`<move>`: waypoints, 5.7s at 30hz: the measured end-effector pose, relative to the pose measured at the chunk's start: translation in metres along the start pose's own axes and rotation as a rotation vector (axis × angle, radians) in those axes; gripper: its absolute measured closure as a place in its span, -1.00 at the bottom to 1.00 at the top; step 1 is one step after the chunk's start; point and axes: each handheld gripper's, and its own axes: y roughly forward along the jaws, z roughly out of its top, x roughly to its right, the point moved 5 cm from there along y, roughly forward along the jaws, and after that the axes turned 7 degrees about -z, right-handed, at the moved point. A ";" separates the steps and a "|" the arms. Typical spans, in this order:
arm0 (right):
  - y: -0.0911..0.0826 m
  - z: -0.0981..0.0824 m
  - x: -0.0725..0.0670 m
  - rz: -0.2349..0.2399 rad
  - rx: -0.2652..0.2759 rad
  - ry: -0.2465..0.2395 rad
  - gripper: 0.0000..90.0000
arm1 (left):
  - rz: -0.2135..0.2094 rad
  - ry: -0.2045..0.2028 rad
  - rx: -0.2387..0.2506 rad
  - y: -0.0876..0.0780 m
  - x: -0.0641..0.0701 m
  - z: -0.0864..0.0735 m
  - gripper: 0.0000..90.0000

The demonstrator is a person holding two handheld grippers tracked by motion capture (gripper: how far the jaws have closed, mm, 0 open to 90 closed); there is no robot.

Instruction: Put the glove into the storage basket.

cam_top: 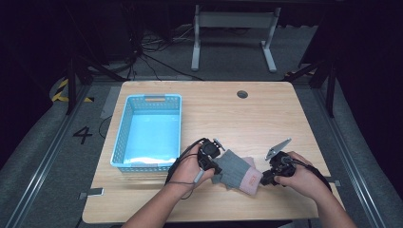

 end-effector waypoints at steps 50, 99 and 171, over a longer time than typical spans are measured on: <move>-0.002 0.004 -0.004 -0.025 -0.004 -0.011 0.78 | 0.048 -0.016 -0.057 0.005 0.001 -0.002 0.70; -0.041 0.040 0.013 -0.083 0.169 0.052 0.95 | 0.037 0.049 -0.011 -0.034 0.049 -0.017 0.99; -0.003 0.039 0.019 -0.082 0.084 0.125 0.94 | 0.065 -0.024 -0.112 -0.002 0.018 -0.021 1.00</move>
